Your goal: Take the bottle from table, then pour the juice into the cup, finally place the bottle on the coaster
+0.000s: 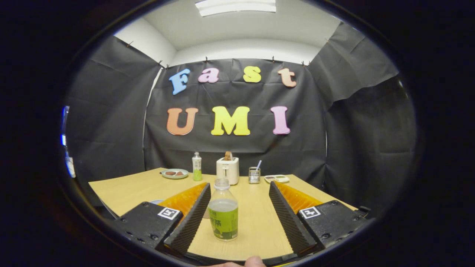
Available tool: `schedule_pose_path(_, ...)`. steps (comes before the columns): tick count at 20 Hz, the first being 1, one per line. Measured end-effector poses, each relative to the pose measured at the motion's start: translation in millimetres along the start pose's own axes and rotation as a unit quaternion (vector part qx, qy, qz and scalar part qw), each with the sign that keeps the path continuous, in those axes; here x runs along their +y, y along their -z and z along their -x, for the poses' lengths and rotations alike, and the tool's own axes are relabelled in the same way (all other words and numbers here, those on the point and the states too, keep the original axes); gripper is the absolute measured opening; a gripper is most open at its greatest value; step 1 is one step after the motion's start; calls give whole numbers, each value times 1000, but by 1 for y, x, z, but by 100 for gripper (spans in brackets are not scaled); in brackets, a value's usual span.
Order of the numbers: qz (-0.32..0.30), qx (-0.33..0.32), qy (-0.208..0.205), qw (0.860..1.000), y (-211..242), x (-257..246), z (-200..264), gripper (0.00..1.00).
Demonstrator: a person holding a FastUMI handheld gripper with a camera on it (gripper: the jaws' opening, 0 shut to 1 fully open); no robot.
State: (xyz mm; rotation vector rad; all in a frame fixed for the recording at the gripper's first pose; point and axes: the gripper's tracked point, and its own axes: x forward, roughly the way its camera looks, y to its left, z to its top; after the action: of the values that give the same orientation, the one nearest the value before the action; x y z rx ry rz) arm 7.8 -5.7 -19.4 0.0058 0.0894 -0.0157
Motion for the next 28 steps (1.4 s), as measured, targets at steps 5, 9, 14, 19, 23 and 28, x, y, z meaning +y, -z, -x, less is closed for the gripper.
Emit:
schedule_pose_path(5,-1,12,1,1000,9,-3,-4,100)
schedule_pose_path(9,-3,19,0,1000,12,-7,0,100)
schedule_pose_path(14,-4,22,0,1000,15,-8,1,100)
schedule_pose_path(19,-6,28,-8,1000,22,-5,-3,100)
schedule_pose_path(23,1,59,-27,998,48,12,-10,100)
schedule_pose_path(28,-8,73,-29,997,75,18,-20,100)
